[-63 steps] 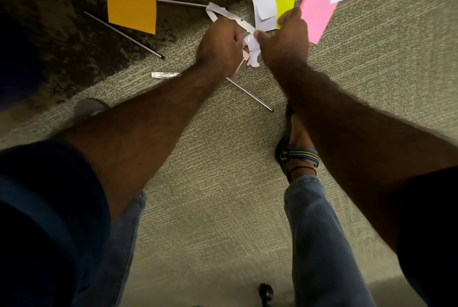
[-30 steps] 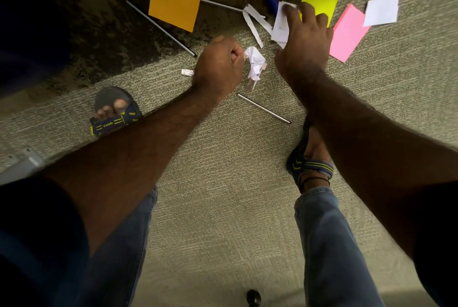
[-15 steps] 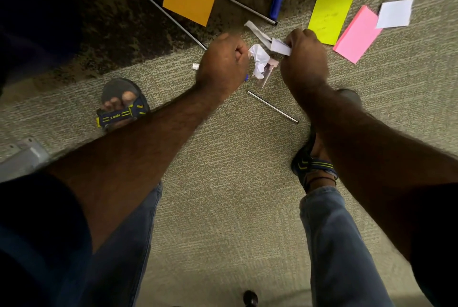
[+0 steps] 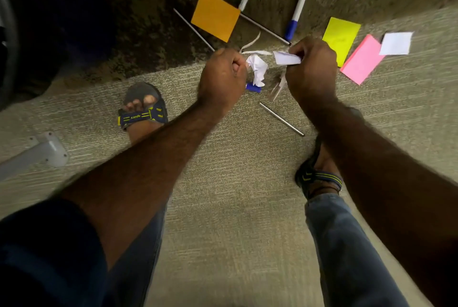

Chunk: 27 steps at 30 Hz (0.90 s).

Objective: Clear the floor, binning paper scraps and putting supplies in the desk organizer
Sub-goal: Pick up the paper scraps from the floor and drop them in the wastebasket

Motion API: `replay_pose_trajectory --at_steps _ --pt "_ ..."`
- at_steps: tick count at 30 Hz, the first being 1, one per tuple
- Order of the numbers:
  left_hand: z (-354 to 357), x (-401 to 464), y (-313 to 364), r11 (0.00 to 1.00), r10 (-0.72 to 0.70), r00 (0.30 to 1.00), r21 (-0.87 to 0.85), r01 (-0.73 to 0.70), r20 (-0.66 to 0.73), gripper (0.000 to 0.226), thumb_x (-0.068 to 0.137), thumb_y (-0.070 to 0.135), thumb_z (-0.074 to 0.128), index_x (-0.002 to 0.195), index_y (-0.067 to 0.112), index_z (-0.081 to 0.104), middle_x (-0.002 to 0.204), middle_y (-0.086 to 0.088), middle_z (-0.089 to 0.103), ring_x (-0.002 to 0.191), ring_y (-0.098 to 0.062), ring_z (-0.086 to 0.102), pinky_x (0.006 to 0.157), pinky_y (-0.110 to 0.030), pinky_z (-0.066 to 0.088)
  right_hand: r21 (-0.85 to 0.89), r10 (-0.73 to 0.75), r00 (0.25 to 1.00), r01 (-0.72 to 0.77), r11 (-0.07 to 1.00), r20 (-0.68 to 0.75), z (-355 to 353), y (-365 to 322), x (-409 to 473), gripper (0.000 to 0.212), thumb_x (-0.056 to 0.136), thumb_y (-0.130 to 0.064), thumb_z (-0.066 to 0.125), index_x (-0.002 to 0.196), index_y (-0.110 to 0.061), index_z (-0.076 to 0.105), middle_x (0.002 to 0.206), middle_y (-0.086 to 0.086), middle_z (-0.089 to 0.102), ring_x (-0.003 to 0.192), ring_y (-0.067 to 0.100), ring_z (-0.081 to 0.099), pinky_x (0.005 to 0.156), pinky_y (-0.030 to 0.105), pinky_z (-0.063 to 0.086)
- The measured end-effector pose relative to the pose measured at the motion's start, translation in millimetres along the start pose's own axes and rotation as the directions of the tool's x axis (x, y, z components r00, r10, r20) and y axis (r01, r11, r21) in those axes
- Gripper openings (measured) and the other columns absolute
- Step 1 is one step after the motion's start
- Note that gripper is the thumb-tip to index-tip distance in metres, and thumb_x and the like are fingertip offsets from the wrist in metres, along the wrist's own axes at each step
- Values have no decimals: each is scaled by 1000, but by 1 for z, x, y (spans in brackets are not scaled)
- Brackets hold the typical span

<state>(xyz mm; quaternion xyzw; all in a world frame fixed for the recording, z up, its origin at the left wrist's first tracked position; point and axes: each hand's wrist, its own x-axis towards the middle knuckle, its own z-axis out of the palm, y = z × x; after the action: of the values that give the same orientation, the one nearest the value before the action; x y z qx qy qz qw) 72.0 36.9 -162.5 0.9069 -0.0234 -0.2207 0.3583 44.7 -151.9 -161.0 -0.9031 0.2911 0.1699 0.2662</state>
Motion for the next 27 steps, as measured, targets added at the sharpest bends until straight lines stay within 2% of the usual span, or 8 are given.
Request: replay_pose_trajectory --at_steps 4,6,9,14,19,23,25,27 --pt "-23 -1 10 997 -58 992 -52 52 -113 6 89 11 68 86 6 70 88 -5 69 82 -19 64 74 -37 55 49 -60 998 61 997 -12 -20 -31 -7 29 77 -4 59 97 -14 78 100 7 76 95 26 69 77 35 51" --pt "-37 -2 15 993 -96 984 -82 84 -152 10 89 15 70 87 5 71 89 -8 69 82 -23 65 75 -36 55 88 -100 995 103 991 -29 -33 -50 -12 29 76 -4 60 96 -14 78 98 6 76 94 26 69 79 38 53" --pt "-61 -1 24 991 -113 970 -93 94 -214 15 88 19 71 90 4 71 91 -14 69 84 -29 66 74 -38 54 132 -178 982 185 974 -67 -51 -80 -21 26 76 -3 63 94 -14 78 97 6 76 92 25 69 79 33 49" --pt "-118 -4 39 964 -184 929 -243 107 -321 11 79 11 69 89 11 74 89 -9 74 85 -26 72 76 -41 58 195 -294 950 309 931 -104 -77 -141 -39 19 77 -4 69 92 -11 79 93 5 76 88 23 69 78 37 54" --pt "-180 -12 38 912 -236 897 -403 71 -375 8 81 6 76 86 12 74 87 -4 75 82 -21 73 78 -45 60 276 -389 908 418 865 -154 -91 -207 -64 16 78 -3 73 91 -11 78 91 2 75 85 17 69 76 25 51" --pt "-228 -25 33 920 -196 864 -392 -2 -464 8 80 4 79 84 10 74 84 0 70 76 -9 66 70 -27 54 299 -436 892 452 840 -122 -96 -258 -81 15 79 -3 79 92 -11 79 91 0 74 84 12 67 74 15 48" --pt "-249 -32 26 935 -157 852 -352 -34 -499 7 81 5 80 86 8 75 84 0 70 76 -5 64 71 -18 50 304 -454 883 467 831 -115 -95 -283 -89 15 79 -3 79 92 -11 79 90 0 74 84 13 68 75 21 52" --pt "-270 -40 13 951 -136 835 -307 -41 -533 8 82 7 79 88 5 75 85 -4 70 75 -9 63 72 -18 50 309 -483 869 490 815 -106 -91 -312 -100 16 78 -3 78 91 -11 79 90 0 75 83 14 69 74 28 54"
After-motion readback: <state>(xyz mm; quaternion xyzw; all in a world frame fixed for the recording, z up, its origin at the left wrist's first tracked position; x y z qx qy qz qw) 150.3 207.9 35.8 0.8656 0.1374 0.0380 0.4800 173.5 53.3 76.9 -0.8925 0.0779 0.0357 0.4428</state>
